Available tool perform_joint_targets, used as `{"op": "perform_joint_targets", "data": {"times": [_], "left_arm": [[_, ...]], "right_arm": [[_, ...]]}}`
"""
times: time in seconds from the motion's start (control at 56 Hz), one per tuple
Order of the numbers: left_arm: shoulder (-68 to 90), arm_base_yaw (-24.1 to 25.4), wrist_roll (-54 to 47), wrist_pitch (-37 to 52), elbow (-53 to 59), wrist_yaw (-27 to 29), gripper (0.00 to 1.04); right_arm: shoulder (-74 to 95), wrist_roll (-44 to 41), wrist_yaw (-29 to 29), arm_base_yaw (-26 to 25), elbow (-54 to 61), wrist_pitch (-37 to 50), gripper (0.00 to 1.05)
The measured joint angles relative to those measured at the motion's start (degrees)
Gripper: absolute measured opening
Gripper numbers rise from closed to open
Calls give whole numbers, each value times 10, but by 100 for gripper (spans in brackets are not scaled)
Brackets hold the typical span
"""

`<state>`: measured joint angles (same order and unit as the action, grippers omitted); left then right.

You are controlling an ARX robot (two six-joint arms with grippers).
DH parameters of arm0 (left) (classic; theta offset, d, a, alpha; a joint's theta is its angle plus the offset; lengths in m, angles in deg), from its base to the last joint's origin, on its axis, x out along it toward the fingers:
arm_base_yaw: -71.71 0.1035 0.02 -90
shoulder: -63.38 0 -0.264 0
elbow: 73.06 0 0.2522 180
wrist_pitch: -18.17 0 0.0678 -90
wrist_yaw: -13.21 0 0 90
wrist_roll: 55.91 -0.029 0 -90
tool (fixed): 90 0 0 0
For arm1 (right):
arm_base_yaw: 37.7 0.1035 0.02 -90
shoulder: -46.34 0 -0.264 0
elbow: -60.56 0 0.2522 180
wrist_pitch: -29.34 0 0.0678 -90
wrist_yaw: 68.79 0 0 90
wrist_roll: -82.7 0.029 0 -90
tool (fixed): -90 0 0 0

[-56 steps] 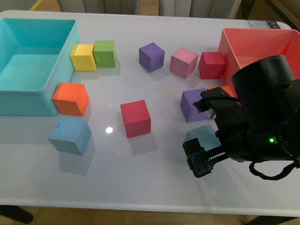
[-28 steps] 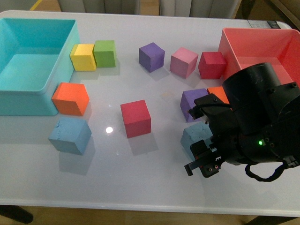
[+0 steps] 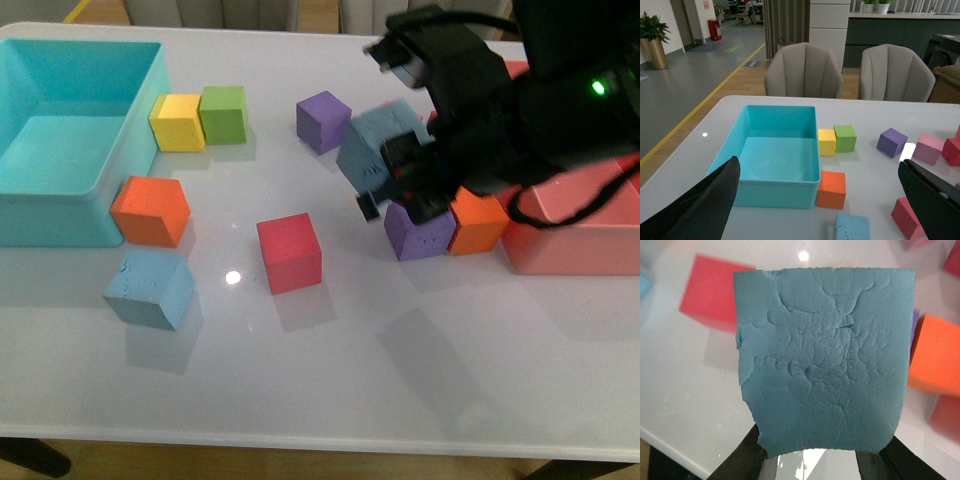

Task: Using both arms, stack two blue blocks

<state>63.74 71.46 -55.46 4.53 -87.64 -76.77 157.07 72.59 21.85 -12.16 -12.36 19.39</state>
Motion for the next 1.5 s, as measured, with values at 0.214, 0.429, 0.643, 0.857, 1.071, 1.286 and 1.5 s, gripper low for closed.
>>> {"op": "perform_joint_targets", "data": {"times": [0.214, 0.429, 0.643, 0.857, 1.071, 1.286, 1.5], "left_arm": [[0, 0, 0, 0, 0, 0, 96], [0, 0, 0, 0, 0, 0, 96], [0, 0, 0, 0, 0, 0, 96], [0, 0, 0, 0, 0, 0, 96], [0, 0, 0, 0, 0, 0, 96], [0, 0, 0, 0, 0, 0, 96], [0, 0, 0, 0, 0, 0, 96]], "right_arm": [[147, 17, -20, 12, -200, -72, 31], [298, 24, -43, 30, -370, -134, 30], [387, 30, -50, 45, -481, -179, 29], [415, 41, -54, 42, -515, -194, 29], [417, 45, -48, 39, -514, -189, 49], [410, 43, -56, 37, -481, -150, 80], [353, 40, -54, 32, -414, -102, 95]]}}
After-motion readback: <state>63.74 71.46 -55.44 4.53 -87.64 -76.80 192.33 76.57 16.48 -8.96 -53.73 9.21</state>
